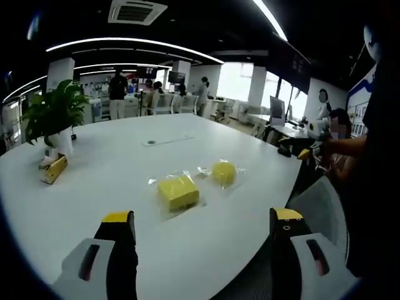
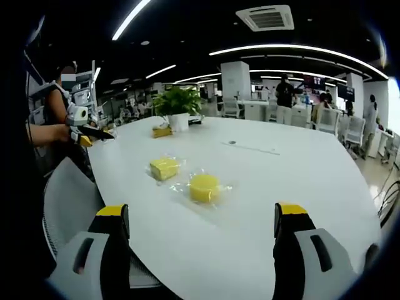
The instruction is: Compare the silicone blocks by pressing each to a similar depth, holding the contact briefly, and releasing to observe deformation and rebound differences across the visible hardness samples.
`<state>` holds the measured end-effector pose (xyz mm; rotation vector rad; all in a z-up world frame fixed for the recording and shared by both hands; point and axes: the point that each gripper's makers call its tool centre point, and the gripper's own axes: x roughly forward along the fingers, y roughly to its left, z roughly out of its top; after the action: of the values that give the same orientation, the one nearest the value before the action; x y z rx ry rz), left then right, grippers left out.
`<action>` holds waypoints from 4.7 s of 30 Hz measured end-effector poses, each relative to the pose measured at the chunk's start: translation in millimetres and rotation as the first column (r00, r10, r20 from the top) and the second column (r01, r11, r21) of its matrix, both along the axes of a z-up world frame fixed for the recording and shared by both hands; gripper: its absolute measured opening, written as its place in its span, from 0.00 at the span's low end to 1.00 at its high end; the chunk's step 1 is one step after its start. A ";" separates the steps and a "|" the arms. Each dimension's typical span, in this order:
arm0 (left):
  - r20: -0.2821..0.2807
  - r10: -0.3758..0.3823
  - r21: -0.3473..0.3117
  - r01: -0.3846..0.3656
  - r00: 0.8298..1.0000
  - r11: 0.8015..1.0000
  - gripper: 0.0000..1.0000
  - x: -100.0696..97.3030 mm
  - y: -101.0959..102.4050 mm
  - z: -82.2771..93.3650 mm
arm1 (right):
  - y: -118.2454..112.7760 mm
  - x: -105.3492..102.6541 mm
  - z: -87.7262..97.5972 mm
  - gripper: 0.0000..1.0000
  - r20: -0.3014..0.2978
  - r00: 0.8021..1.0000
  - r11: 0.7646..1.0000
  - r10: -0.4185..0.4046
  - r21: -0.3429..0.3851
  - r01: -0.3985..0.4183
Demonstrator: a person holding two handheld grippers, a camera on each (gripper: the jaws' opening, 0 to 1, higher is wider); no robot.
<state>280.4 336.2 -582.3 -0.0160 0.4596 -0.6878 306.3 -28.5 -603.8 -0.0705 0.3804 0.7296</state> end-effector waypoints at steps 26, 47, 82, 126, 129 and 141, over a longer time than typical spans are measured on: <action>0.035 0.013 -0.004 -0.013 0.999 1.000 0.99 -0.9 14.2 -1.4 | -1.4 4.0 1.2 0.89 0.008 1.000 1.000 -0.021 0.001 0.021; 0.029 -0.023 0.014 0.022 0.999 1.000 0.99 2.0 10.5 -6.3 | -0.5 -1.5 -0.7 0.96 0.003 1.000 1.000 -0.017 0.016 0.017; -0.007 -0.030 0.010 0.030 1.000 0.999 0.99 1.6 15.1 -14.5 | 6.4 6.1 -5.6 0.94 -0.027 1.000 1.000 0.012 -0.020 -0.012; -0.193 0.027 -0.278 -0.081 0.981 0.957 0.49 90.7 -1.8 6.0 | -10.8 -2.4 2.7 0.88 -0.015 1.000 0.999 -0.024 -0.027 0.023; -0.216 0.028 -0.268 -0.086 0.976 0.960 0.46 98.8 -1.7 1.0 | -13.4 -2.7 2.8 0.88 -0.012 0.999 0.999 -0.031 -0.036 0.031; -0.295 0.056 -0.190 -0.116 0.954 0.975 0.41 140.0 3.4 -32.4 | -16.2 -8.2 6.2 0.87 0.000 0.999 0.997 -0.053 -0.056 0.053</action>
<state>420.3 339.6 -614.7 -0.3346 0.6621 -0.6464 298.1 -44.7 -597.6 -0.1123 0.4033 0.6669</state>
